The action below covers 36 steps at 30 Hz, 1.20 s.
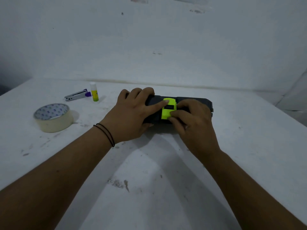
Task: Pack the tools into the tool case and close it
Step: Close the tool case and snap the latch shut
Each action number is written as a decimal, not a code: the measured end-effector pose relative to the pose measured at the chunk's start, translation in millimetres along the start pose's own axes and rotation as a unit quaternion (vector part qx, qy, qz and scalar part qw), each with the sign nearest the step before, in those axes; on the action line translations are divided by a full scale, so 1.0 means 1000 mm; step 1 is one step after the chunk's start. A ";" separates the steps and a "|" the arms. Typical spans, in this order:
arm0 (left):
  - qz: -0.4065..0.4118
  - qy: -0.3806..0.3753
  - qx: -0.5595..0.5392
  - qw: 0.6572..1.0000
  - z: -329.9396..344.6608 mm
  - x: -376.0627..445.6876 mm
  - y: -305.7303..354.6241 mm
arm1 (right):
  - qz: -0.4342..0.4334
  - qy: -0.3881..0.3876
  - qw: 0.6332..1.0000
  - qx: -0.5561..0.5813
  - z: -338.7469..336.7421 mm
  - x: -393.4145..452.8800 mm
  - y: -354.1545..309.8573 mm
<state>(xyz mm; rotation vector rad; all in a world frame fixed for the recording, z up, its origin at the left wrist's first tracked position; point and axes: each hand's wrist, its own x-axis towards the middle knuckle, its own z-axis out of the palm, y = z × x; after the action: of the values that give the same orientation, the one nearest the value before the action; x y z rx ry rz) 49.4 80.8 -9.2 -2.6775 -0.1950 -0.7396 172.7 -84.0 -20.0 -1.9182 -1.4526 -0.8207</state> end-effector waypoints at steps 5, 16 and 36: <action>-0.001 0.000 -0.013 1.000 -0.001 0.001 0.000 | 0.136 -0.179 0.974 0.015 -0.015 0.020 0.009; -0.006 0.021 -0.024 0.999 0.001 -0.007 0.008 | 0.117 -0.258 0.959 -0.006 -0.019 0.037 0.012; -0.012 0.012 -0.029 0.999 0.001 -0.005 0.007 | -0.070 -0.113 0.991 -0.029 -0.002 -0.002 0.010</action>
<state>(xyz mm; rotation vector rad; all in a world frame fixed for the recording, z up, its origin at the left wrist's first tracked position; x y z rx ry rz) 47.0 74.4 -14.7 -2.7246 -0.2035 -0.7972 181.4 -89.2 -20.7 -2.0238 -1.7327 -0.7342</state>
